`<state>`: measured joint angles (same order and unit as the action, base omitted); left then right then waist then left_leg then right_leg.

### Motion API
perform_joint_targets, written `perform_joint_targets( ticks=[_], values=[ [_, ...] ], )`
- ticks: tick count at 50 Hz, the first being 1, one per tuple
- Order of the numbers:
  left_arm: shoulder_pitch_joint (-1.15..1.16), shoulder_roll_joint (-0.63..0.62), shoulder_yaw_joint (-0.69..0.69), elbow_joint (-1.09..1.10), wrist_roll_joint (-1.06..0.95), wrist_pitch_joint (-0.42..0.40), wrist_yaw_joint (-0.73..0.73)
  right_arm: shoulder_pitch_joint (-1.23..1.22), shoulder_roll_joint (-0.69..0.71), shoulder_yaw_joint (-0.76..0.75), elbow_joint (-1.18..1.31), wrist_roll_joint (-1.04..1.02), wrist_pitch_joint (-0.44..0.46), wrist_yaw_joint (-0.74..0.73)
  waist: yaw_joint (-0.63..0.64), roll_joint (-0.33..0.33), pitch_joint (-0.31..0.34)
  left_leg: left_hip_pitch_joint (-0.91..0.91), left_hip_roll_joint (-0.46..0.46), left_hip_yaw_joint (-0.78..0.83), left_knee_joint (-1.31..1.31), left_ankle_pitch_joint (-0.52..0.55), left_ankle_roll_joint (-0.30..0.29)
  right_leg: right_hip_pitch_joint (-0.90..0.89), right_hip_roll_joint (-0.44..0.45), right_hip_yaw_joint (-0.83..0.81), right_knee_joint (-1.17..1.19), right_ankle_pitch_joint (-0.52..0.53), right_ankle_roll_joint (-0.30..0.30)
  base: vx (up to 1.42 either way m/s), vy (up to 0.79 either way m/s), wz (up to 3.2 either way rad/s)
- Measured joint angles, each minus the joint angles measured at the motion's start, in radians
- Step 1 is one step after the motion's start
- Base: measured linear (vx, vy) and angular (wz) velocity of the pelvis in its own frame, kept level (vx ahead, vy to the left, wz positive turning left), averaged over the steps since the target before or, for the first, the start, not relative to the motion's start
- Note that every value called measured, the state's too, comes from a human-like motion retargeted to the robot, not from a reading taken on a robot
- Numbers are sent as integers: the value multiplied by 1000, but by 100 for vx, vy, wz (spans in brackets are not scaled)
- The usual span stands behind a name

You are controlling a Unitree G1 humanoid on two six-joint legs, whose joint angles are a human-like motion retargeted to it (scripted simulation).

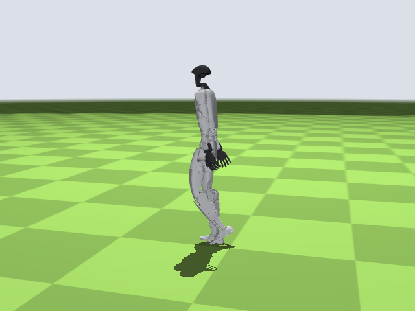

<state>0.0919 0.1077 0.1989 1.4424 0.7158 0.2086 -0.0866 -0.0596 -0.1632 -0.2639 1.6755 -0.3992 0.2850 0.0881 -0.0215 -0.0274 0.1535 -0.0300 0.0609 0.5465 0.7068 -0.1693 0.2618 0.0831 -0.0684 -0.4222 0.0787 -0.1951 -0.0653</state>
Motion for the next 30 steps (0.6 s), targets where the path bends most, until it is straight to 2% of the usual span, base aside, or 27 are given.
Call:
perform_joint_targets(
  ticks=[3, 5, 12, 15, 17, 20, 23, 25, 27, 30],
  values=[
    [31, -22, 10, 11, 24, -2, -38, -19, 4, 27, -37, -37, -3, 12, -6, 16, -28, -106, -91, -30, -107, 81, 0, 22, -27, -57, -40, 22, 40, 15, 40, 123],
    [39, -32, 9, 17, 32, 4, -66, -35, 2, 35, -69, -45, -11, 21, -12, 26, -54, -172, -157, -77, -239, 166, -41, 21, -36, -101, -54, 21, 58, 25, 25, 123],
    [33, -46, 15, 6, 30, 5, -91, -127, 1, 59, -159, -32, -25, 36, 40, 97, -22, -280, -126, -194, -542, 198, -349, 134, 95, -128, -87, -41, 78, 36, 0, 36],
    [30, -50, 17, 0, 37, -4, -89, -153, 7, 76, -188, -33, -31, 45, 51, 97, -12, -324, -114, -248, -592, 187, -425, 181, 121, -128, -96, -55, 102, 39, -3, 20],
    [21, -45, 17, 4, 51, -4, -104, -159, 15, 93, -206, -31, -38, 51, 65, 84, -13, -344, -112, -273, -589, 187, -424, 204, 122, -118, -98, -56, 124, 46, -4, -3],
    [11, -25, 16, 1, 86, -4, -144, -151, 31, 125, -228, -36, -51, 68, 87, 64, -21, -345, -113, -292, -547, 241, -374, 235, 116, -96, -88, -42, 165, 60, 0, -18],
    [27, -7, 28, -39, 116, -6, -176, -130, 34, 150, -226, -83, -55, 102, 106, 32, -52, -352, -133, -242, -489, 261, -234, 251, 76, -61, -57, 28, 219, 75, 11, -31],
    [37, 0, 67, -79, 110, -5, -160, -106, 48, 172, -226, -128, -52, 106, 102, 6, -61, -357, -140, -248, -439, 227, -177, 257, 40, -59, -20, 120, 252, 67, 6, -38],
    [43, 5, 91, -104, 72, -9, -108, -65, 55, 194, -217, -134, -45, 71, 105, 10, -69, -308, -129, -256, -442, 197, -158, 263, 24, -112, 43, 246, 238, 78, 9, -17],
    [36, 11, 119, -110, -15, -36, -39, -19, 58, 212, -184, -136, -20, 6, 93, 48, -69, -221, -84, -270, -482, 164, -149, 221, 23, -111, 208, 442, 156, 78, 9, 4]
  ],
)
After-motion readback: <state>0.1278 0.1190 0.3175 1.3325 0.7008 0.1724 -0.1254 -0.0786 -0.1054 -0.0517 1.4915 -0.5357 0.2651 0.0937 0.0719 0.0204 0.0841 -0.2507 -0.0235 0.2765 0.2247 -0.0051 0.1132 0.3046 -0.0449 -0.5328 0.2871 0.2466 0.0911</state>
